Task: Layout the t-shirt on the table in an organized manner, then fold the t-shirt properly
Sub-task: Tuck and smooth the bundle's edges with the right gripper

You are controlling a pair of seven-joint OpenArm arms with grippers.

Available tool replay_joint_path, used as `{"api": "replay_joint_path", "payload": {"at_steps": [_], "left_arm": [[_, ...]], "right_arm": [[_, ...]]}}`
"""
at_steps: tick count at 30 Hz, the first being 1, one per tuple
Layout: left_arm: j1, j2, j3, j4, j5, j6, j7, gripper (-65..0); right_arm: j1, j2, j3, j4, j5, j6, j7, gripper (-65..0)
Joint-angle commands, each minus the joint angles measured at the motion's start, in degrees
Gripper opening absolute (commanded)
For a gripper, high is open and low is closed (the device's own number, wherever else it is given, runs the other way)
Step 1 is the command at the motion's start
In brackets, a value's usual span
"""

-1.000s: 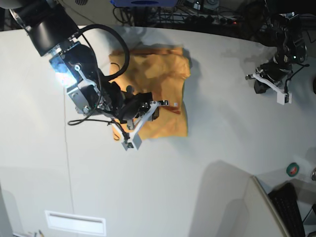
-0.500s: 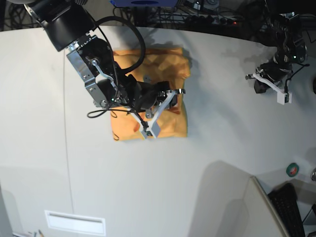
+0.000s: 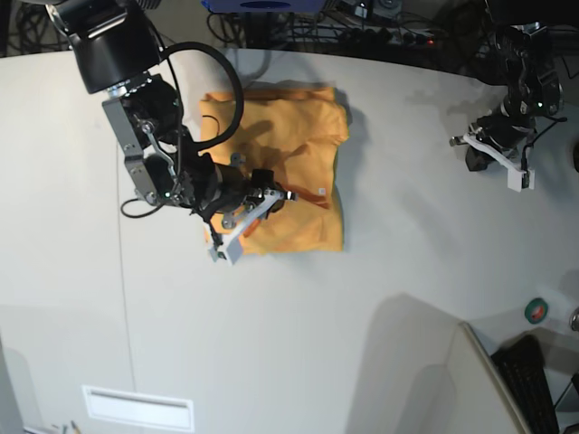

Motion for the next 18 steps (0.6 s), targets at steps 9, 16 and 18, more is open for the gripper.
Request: {"api": "replay_joint_path", "payload": {"at_steps": [9, 16, 18], "left_arm": [[-0.3, -1.1, -0.3, 0.8, -0.5, -0.1, -1.1, -65.0], [-0.4, -1.1, -0.3, 0.8, -0.5, -0.1, -1.1, -65.0], [-0.4, -1.1, -0.3, 0.8, -0.5, -0.1, -1.1, -65.0]], "right_arm": [[-1.9, -0.2, 0.2, 13.9, 0.5, 0.6, 0.8, -59.7], [-1.8, -0.3, 0.0, 11.9, 0.5, 0.6, 0.7, -65.0], [-0.6, -0.2, 0.0, 9.0, 0.6, 0.6, 0.7, -65.0]]}}
